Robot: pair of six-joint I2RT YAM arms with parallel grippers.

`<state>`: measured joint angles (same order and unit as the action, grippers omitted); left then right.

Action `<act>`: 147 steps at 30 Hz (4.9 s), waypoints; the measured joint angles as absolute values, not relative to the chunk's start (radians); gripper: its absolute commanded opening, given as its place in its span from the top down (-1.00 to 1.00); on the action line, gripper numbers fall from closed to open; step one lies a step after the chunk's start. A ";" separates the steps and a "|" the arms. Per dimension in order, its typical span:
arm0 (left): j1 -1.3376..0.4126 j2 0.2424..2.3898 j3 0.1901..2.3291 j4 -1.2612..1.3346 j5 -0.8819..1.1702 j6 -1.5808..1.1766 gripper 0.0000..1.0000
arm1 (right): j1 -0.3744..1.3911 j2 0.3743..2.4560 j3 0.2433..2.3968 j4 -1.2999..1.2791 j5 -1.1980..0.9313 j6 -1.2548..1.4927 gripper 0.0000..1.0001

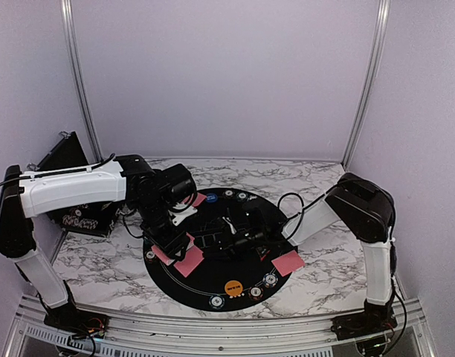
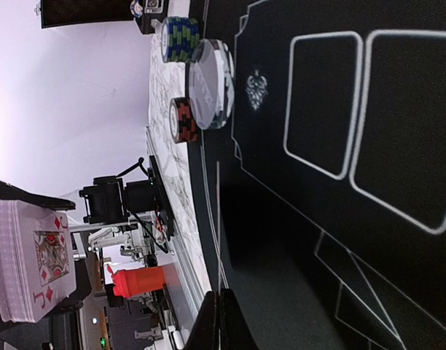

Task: Distribute texas hold em gaming equipment
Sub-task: Distribute the poker card in the dealer area, then pick up the poker card from the face-down deck piles.

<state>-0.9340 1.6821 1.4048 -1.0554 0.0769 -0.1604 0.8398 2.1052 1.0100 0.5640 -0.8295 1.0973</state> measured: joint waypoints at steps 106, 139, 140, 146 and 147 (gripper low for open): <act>-0.928 1.655 1.390 -1.056 0.071 -0.167 -0.15 | 0.844 1.923 1.103 0.494 -0.857 1.085 -0.35; -0.922 1.655 1.394 -1.055 0.070 -0.168 -0.15 | 0.919 2.072 1.195 0.575 -0.893 1.159 -0.29; -0.922 1.655 1.394 -1.055 0.070 -0.168 -0.15 | 0.919 2.072 1.195 0.575 -0.892 1.159 -0.29; -0.922 1.655 1.394 -1.055 0.070 -0.168 -0.15 | 0.919 2.073 1.195 0.565 -0.888 1.152 -0.26; -0.922 1.655 1.395 -1.055 0.070 -0.168 -0.15 | 0.917 2.073 1.195 0.564 -0.888 1.151 -0.26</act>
<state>-0.9222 1.6550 1.3949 -1.0554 0.0700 -0.1680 0.9173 2.0727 1.1950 0.5636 -0.8879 1.1511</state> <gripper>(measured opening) 0.663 0.637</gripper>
